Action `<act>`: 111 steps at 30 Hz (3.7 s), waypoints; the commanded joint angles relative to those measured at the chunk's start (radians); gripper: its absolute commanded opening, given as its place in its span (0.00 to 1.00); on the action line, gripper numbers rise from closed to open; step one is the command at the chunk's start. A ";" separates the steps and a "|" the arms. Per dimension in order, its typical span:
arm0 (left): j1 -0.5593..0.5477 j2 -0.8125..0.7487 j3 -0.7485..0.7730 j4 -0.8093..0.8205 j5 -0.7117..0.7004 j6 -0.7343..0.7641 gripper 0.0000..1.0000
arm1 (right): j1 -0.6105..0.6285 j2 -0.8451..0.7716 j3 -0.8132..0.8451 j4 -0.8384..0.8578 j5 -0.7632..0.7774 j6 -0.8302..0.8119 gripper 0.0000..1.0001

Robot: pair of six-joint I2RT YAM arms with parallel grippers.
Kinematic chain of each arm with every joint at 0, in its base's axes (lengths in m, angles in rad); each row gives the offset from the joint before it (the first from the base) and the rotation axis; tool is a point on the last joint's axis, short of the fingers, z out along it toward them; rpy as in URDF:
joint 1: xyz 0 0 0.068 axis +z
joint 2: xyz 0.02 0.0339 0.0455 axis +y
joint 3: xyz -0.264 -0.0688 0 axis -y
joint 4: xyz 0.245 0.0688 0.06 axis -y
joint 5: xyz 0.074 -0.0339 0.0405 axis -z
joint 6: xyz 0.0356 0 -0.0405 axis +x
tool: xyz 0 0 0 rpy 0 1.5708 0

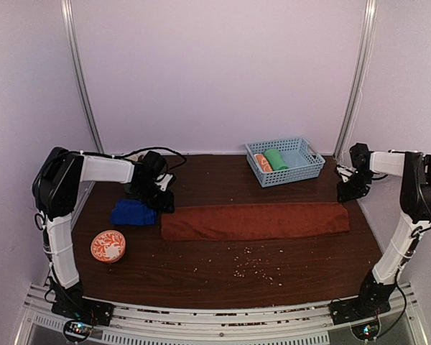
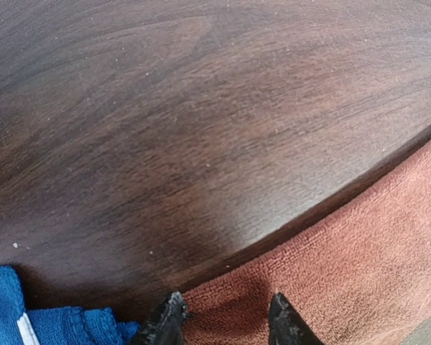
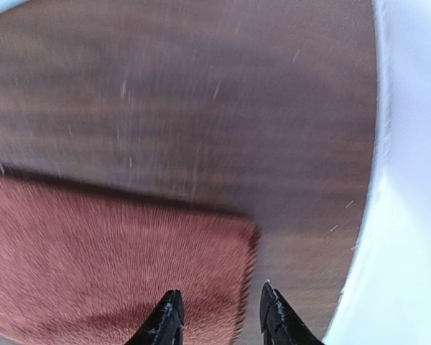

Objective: Roll the towels
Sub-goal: Smooth out the towel at the center of the board, then pick up the towel from the center of the board, then fold the towel at the center of the board.

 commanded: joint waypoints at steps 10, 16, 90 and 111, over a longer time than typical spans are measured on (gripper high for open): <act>0.019 -0.001 -0.033 0.047 0.087 0.072 0.41 | -0.002 0.124 0.095 0.023 0.048 0.019 0.39; 0.018 0.011 -0.060 0.046 0.041 0.075 0.39 | 0.016 0.155 0.079 0.050 0.058 0.012 0.36; 0.025 -0.175 -0.131 0.107 -0.109 -0.028 0.32 | -0.010 0.060 0.006 -0.038 0.058 0.052 0.00; 0.024 -0.155 -0.111 0.065 -0.041 -0.005 0.32 | 0.024 -0.055 0.263 -0.387 -0.308 0.017 0.00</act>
